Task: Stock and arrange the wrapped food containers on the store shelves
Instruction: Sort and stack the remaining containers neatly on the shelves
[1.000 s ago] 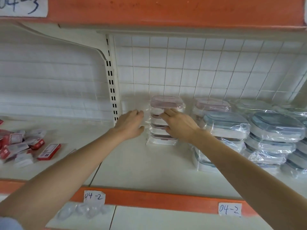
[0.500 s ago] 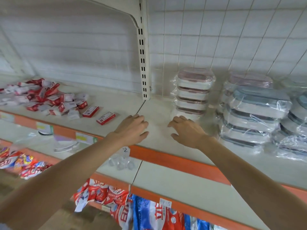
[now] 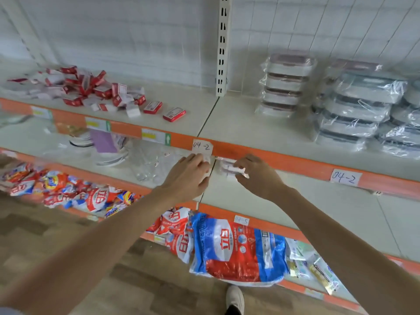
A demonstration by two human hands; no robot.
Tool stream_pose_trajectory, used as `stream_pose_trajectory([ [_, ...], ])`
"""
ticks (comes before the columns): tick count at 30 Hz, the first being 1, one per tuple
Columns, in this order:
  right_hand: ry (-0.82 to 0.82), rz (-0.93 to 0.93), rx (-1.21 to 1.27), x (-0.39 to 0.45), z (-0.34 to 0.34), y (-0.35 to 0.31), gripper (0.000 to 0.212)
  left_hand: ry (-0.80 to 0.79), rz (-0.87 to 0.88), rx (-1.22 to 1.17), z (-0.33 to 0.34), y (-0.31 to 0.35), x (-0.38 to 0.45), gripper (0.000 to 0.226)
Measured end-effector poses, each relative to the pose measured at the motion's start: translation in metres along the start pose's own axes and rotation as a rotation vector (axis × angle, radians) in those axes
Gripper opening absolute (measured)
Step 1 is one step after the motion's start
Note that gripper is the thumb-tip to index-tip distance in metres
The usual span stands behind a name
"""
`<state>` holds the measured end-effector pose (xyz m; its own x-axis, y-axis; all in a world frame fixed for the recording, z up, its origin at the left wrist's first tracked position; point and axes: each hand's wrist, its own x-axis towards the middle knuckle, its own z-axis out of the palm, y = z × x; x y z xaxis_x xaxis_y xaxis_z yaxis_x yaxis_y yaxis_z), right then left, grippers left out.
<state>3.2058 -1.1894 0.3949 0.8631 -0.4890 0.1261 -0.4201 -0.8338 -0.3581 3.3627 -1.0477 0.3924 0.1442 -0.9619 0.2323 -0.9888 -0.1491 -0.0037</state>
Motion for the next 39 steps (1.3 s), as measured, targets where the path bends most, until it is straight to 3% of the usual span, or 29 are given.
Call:
stream_pose_trajectory([
  [6,-0.197,0.075,-0.065,-0.047,0.030,-0.007,0.041,-0.209,-0.030,0.006,0.025,0.004,-0.045,0.036],
  [13,-0.218,0.095,-0.114,-0.033,0.052,0.013,0.052,-0.186,-0.122,-0.115,0.053,0.006,-0.032,0.039],
  [19,-0.185,0.107,-0.138,-0.004,0.125,0.061,0.059,-0.175,-0.185,-0.209,0.134,0.003,-0.004,0.043],
  [26,0.001,0.121,-0.148,0.059,0.182,0.136,0.064,-0.084,-0.230,-0.273,0.222,-0.024,0.053,0.040],
  [31,0.187,0.126,-0.200,0.102,0.193,0.169,0.062,-0.022,-0.209,-0.242,0.251,-0.041,0.092,0.030],
  [39,0.331,0.128,-0.230,0.167,0.201,0.204,0.072,0.130,-0.155,-0.192,0.289,-0.058,0.131,0.032],
])
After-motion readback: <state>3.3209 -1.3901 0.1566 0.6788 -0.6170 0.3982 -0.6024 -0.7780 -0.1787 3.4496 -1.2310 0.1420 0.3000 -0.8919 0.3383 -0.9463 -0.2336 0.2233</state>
